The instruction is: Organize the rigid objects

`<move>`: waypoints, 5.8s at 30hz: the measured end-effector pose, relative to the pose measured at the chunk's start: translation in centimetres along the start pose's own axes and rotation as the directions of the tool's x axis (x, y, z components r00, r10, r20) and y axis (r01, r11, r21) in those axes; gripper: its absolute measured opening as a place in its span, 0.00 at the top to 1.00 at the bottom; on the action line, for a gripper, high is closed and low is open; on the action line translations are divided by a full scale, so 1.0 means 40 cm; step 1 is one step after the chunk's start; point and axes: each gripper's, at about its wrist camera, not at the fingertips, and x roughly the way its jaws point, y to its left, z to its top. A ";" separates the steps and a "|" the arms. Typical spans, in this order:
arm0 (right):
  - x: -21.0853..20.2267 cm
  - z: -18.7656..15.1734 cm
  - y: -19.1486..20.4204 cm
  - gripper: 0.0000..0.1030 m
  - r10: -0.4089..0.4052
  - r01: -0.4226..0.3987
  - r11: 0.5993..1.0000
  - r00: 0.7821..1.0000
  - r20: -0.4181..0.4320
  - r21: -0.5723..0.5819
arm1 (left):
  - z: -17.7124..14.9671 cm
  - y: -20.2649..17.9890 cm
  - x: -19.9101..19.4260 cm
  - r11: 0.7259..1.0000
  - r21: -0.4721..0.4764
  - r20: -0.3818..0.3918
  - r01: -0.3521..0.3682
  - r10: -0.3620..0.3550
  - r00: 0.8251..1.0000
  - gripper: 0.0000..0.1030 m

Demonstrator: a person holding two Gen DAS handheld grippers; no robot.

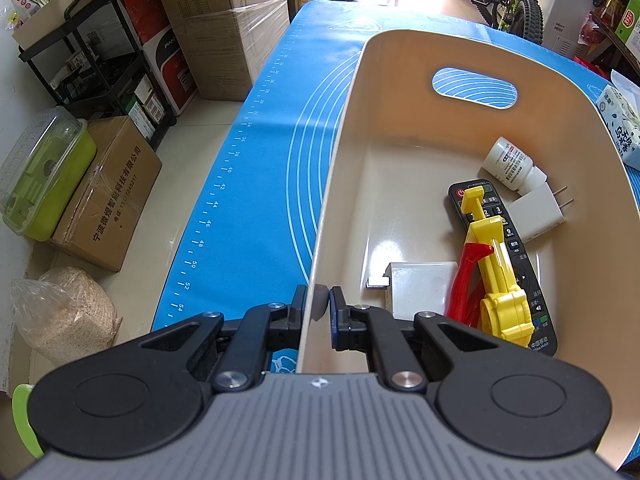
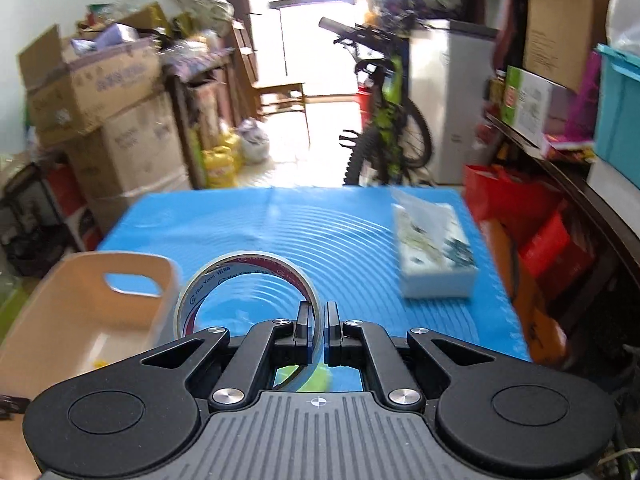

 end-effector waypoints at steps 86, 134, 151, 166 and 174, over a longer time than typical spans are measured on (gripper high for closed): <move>0.279 -0.199 0.003 0.48 -0.116 0.120 0.993 0.981 -0.154 0.016 | -0.002 0.001 -0.002 1.000 0.005 -0.001 -0.007 0.007 1.000 0.88; 0.072 -0.141 0.394 0.41 0.192 -0.236 0.947 0.960 -0.205 -0.218 | 0.000 0.000 -0.002 1.000 0.005 0.003 -0.019 0.019 1.000 0.88; -0.108 -0.088 0.237 0.09 0.179 -0.188 0.977 0.980 -0.084 -0.105 | 0.006 -0.030 -0.176 0.993 -0.028 0.220 -0.117 0.120 0.968 0.28; -0.361 -0.119 0.101 0.08 0.156 -0.156 0.985 0.988 -0.002 -0.074 | -0.145 -0.167 -0.404 0.994 0.012 0.357 -0.106 0.095 0.929 0.24; -0.470 -0.201 0.031 0.08 0.129 -0.129 0.990 0.992 0.010 -0.066 | -0.252 -0.212 -0.475 0.997 0.017 0.383 -0.080 0.067 0.921 0.24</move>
